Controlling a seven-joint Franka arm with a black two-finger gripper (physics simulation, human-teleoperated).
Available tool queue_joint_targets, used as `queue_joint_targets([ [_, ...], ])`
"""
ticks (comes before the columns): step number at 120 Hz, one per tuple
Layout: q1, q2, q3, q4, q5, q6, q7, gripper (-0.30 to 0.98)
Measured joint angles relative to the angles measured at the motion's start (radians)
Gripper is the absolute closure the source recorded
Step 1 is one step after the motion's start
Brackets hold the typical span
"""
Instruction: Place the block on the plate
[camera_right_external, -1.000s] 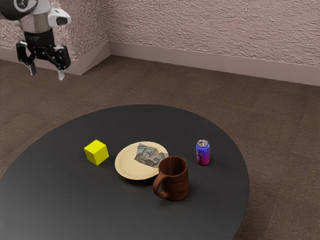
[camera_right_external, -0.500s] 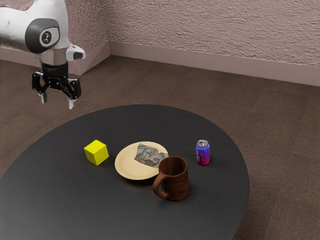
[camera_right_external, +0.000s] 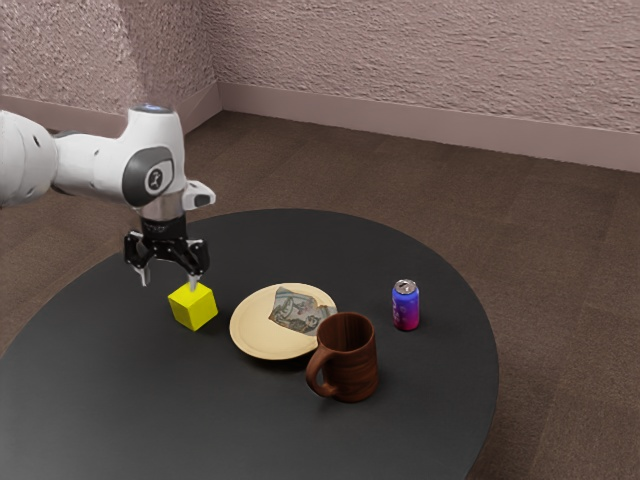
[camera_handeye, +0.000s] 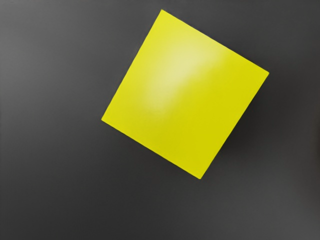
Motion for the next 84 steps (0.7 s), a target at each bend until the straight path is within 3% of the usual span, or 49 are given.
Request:
queue_joint_targets([
  [42, 0.046, 0.117, -0.041, 0.035, -0.007, 0.177, 0.166, 0.0],
  [84, 0.079, 0.178, -0.063, 0.074, -0.017, 0.232, 0.326, 0.0],
])
